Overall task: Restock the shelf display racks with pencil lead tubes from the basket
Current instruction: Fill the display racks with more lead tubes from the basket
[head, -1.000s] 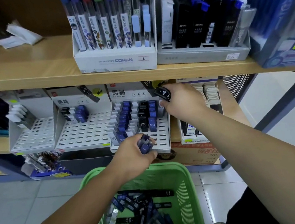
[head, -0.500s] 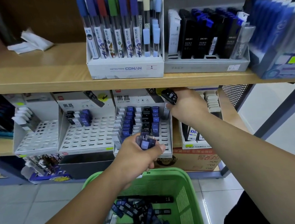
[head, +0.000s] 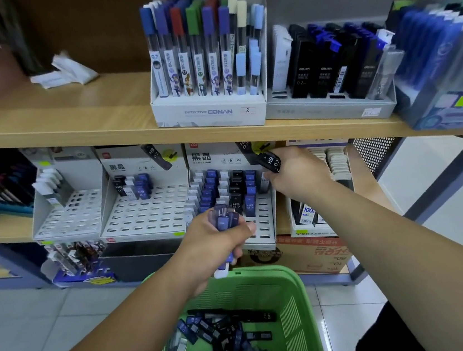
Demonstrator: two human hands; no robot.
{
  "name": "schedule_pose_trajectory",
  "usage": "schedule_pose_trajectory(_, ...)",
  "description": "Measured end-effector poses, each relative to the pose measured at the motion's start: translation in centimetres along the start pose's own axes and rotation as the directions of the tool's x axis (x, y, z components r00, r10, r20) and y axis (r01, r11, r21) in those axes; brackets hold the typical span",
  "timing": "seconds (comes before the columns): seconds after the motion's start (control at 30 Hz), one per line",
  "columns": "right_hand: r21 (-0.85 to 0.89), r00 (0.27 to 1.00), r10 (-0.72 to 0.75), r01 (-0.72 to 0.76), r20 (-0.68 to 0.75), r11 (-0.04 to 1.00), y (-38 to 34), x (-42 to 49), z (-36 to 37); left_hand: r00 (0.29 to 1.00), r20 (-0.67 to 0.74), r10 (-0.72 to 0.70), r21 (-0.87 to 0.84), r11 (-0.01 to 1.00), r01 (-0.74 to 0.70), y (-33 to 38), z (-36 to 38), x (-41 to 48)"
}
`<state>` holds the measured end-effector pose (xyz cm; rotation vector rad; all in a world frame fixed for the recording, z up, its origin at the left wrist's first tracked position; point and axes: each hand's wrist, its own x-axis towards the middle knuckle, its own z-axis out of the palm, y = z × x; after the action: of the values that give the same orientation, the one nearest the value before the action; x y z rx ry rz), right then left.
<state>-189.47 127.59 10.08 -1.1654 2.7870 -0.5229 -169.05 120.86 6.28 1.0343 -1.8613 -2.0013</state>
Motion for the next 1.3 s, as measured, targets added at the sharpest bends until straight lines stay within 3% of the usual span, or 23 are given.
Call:
schedule_pose_trajectory(0.33,-0.127,0.998,-0.031,0.038,0.052,0.991,-0.8,-0.1,-0.1,0.997,0.02,-0.069,-0.151,0.986,0.071,0.9,-0.1,-0.7)
schedule_pose_trajectory(0.43,0.16,0.994,-0.107,0.106,-0.003,0.982,-1.0,-0.8,-0.2,0.998,0.049,-0.047,-0.15,0.987,0.054,0.9,-0.2,-0.8)
schedule_pose_trajectory(0.5,0.447,0.98,-0.191,0.149,0.049,0.882,-1.7,-1.9,-0.6,0.996,0.082,-0.037,-0.167,0.985,0.051,1.0,-0.1,-0.7)
schedule_pose_trajectory(0.57,0.629,0.954,-0.246,0.088,0.169,0.772,-2.5,-3.2,-1.1,0.992,0.106,-0.067,-0.202,0.975,0.088,1.1,0.0,-0.4)
schedule_pose_trajectory(0.63,0.698,0.925,-0.273,0.013,0.263,0.716,-2.8,-4.0,-1.5,0.986,0.123,-0.109,-0.201,0.971,0.133,1.3,0.2,-0.2)
schedule_pose_trajectory(0.73,0.717,0.922,-0.248,-0.042,0.296,0.696,-2.6,-4.7,-1.8,0.983,0.115,-0.145,-0.228,0.959,0.168,1.3,0.6,0.1)
schedule_pose_trajectory(0.83,0.744,0.93,-0.16,-0.152,0.33,0.651,-2.2,-5.6,-1.6,0.987,0.093,-0.133,-0.431,0.888,0.16,1.3,0.7,0.5)
schedule_pose_trajectory(1.0,0.707,0.855,-0.149,-0.3,0.497,0.641,-2.0,-8.0,-0.9,0.995,0.068,-0.075,-0.638,0.763,0.101,2.0,0.6,1.1)
schedule_pose_trajectory(1.1,0.715,0.822,-0.156,-0.364,0.548,0.596,-2.1,-9.2,-0.4,0.998,0.066,-0.023,-0.667,0.743,0.061,2.0,0.9,1.0)
schedule_pose_trajectory(1.3,0.776,0.838,-0.115,-0.432,0.533,0.459,-1.9,-10.0,0.0,0.996,0.087,-0.009,-0.72,0.691,0.069,2.0,0.9,0.8)
